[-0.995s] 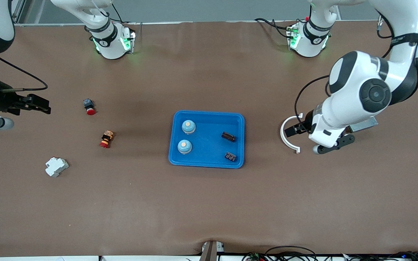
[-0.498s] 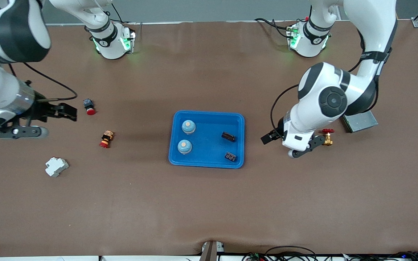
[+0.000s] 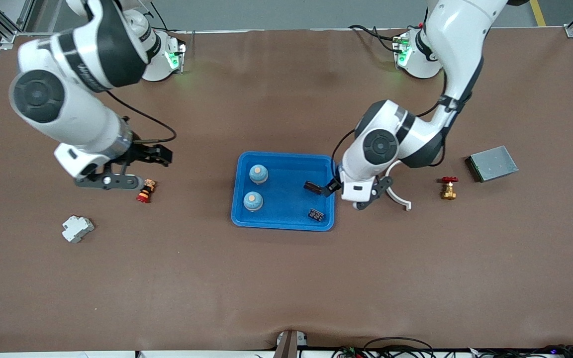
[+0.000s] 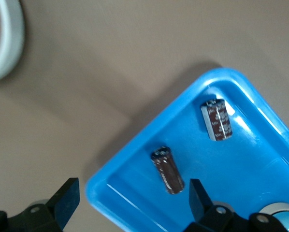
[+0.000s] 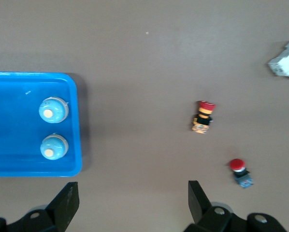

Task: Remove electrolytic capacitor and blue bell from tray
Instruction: 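Reach the left gripper to a brown capacitor while the right gripper approaches the bells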

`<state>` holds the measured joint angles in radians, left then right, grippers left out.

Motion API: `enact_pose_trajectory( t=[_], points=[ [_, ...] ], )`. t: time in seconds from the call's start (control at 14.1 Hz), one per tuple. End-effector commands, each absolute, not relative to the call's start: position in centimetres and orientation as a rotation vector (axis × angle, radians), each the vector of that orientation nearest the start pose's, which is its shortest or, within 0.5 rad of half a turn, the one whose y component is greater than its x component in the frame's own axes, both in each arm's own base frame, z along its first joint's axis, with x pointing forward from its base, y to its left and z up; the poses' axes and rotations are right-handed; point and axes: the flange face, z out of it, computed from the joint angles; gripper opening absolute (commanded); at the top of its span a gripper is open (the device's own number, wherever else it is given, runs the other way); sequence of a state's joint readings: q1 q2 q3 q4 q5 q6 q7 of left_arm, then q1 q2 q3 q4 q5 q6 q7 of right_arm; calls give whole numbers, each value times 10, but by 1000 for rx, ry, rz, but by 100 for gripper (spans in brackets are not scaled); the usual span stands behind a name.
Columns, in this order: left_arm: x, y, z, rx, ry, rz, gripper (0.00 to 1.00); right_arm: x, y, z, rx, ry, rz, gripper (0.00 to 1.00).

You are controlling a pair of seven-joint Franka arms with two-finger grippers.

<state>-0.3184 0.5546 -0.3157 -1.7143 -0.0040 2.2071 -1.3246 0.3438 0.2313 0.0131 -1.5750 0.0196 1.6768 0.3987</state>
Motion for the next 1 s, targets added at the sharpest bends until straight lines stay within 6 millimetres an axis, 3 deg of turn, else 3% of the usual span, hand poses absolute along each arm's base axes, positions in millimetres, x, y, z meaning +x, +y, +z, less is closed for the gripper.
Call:
enact_pose_trajectory(
  t=[0.0, 0.14, 0.36, 0.5, 0.64, 0.78, 0.85, 0.92],
  points=[
    [545, -396, 258, -2970, -1246, 198, 96, 571, 237, 473, -3157, 95, 183, 100],
    [535, -416, 238, -2960, -1303, 182, 84, 562, 253, 448, -3157, 52, 169, 100],
    [534, -422, 215, -2941, -1381, 187, 72, 553, 279, 428, -3158, 104, 150, 100],
    [530, -426, 207, -2940, -1374, 197, 59, 550, 292, 417, -3161, 144, 153, 100],
    [530, -428, 200, -2953, -1380, 193, 57, 551, 297, 403, -3166, 138, 165, 100],
    [529, -428, 193, -2947, -1380, 202, 48, 549, 307, 398, -3165, 114, 157, 100],
    [528, -430, 192, -2960, -1370, 194, 36, 547, 313, 396, -3164, 100, 150, 100],
    [527, -434, 189, -2982, -1354, 170, 34, 546, 320, 390, -3164, 83, 148, 100]
  ],
)
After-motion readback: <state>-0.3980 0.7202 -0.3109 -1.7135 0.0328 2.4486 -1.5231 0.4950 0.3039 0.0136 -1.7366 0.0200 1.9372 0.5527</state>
